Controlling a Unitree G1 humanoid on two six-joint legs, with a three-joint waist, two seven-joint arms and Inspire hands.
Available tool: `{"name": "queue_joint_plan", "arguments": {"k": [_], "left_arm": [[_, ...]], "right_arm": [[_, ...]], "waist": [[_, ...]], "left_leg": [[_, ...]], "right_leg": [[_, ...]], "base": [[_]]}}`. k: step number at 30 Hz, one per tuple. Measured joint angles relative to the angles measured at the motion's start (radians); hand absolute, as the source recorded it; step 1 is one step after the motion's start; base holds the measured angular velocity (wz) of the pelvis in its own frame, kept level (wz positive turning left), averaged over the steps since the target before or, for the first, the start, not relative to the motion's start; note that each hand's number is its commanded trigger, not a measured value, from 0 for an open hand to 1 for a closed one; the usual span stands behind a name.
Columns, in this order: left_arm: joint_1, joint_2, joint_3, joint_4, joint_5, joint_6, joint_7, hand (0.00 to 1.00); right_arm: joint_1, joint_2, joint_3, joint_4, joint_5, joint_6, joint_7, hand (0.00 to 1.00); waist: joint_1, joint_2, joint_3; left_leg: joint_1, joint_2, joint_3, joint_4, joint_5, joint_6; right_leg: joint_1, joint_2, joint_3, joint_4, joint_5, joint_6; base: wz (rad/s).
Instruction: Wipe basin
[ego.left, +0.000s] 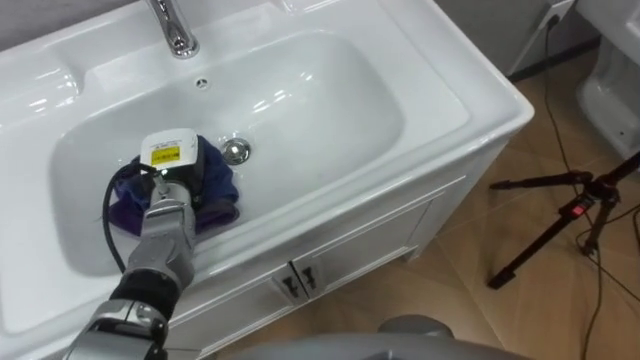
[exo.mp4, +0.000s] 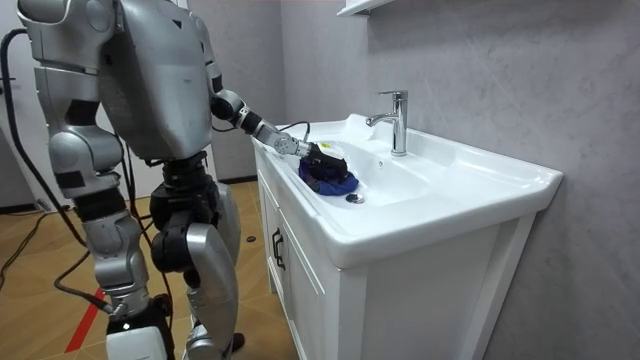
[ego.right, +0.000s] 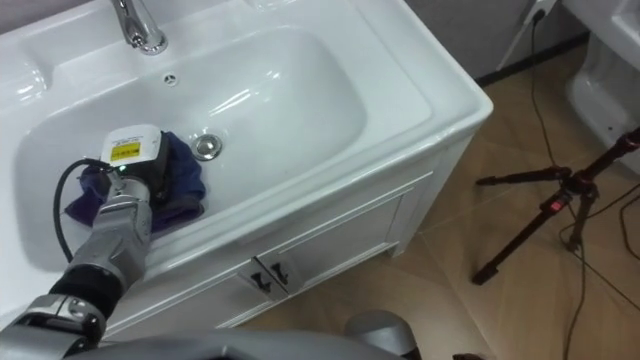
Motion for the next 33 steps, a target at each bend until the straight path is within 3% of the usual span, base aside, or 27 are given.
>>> {"name": "queue_joint_plan", "arguments": {"k": [11,19,23,28,33], "left_arm": [[0.0,-0.005,-0.001,0.032,-0.015,-0.009,0.034,1.0],[0.029,0.001,0.003,0.046,-0.002,-0.005,0.02,1.0],[0.036,0.008,0.002,0.052,0.065,-0.006,0.019,1.0],[0.06,0.017,0.002,0.053,0.125,-0.007,0.023,1.0],[0.112,0.034,0.002,0.051,0.16,-0.007,0.087,1.0]], "right_arm": [[0.009,-0.001,-0.004,0.001,0.001,-0.005,0.004,0.0],[0.046,-0.001,-0.01,-0.036,-0.038,0.028,0.038,0.0],[0.044,-0.008,-0.019,-0.046,-0.061,0.042,0.038,0.0],[0.031,-0.023,-0.048,-0.072,-0.062,0.043,0.035,0.0],[0.029,-0.025,-0.089,-0.079,-0.084,0.044,0.031,0.0]], "waist": [[-0.014,0.007,-0.0043],[-0.006,0.012,-0.0075],[0.002,0.013,-0.0085],[0.004,0.025,-0.0152],[0.007,0.034,-0.0234]], "left_leg": [[-0.004,0.0,-0.004,0.0,0.0,0.0],[0.021,0.001,-0.001,-0.003,0.0,0.0],[0.018,0.003,0.001,-0.003,0.0,0.0],[0.018,0.005,0.003,0.0,0.0,0.0],[0.023,0.01,0.003,-0.001,0.0,0.0]], "right_leg": [[0.002,-0.01,-0.017,0.002,0.0,-0.001],[0.031,0.001,0.001,0.003,-0.001,-0.003],[0.015,0.005,0.01,0.002,-0.003,-0.003],[0.015,0.008,0.008,0.002,-0.001,-0.006],[0.021,0.013,0.011,0.003,0.004,-0.014]], "base": [[0.03],[-0.06],[-0.08],[-0.06],[-0.09]]}}
